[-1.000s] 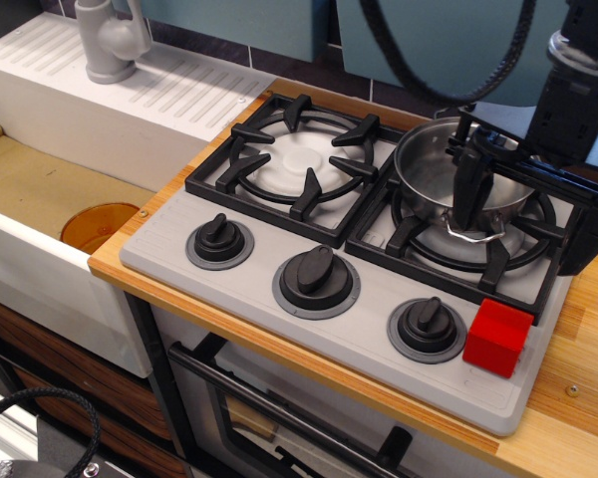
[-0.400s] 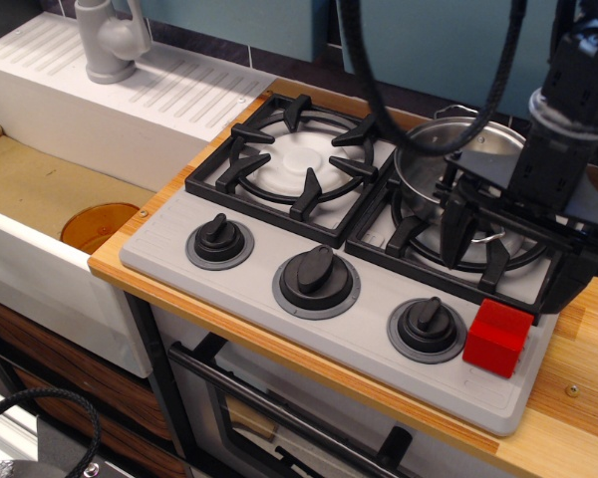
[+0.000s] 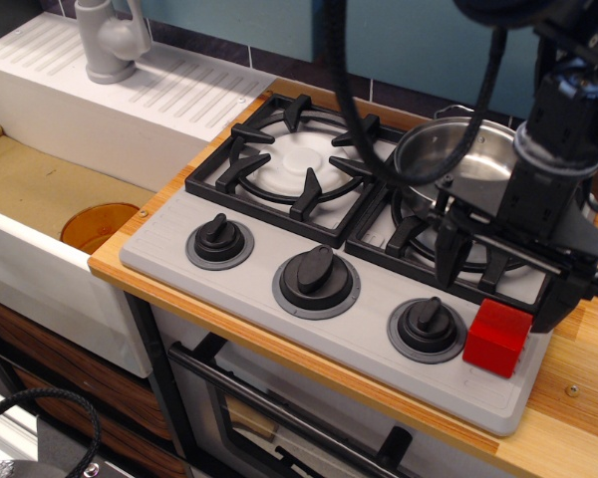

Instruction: Put redcube in pan and put pan on stove

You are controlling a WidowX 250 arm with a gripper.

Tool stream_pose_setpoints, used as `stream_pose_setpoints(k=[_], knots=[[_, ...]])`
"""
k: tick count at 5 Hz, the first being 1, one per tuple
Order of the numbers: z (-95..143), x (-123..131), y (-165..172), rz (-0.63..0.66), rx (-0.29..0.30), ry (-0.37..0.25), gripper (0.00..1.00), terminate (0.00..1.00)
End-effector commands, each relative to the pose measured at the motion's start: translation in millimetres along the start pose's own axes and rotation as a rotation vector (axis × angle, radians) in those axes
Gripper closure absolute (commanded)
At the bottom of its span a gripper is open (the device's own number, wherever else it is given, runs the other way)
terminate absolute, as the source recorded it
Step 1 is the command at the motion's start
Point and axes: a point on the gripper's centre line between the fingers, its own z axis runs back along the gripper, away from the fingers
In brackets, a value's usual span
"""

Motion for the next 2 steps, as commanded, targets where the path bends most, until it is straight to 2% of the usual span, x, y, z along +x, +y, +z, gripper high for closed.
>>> stream_pose_setpoints(k=[1, 2], knots=[[-4.9, 3.9, -5.5, -0.01, -0.016, -0.054, 0.0, 0.0], [-10.0, 5.9, -5.0, -0.016, -0.016, -0.06, 0.0, 0.0]])
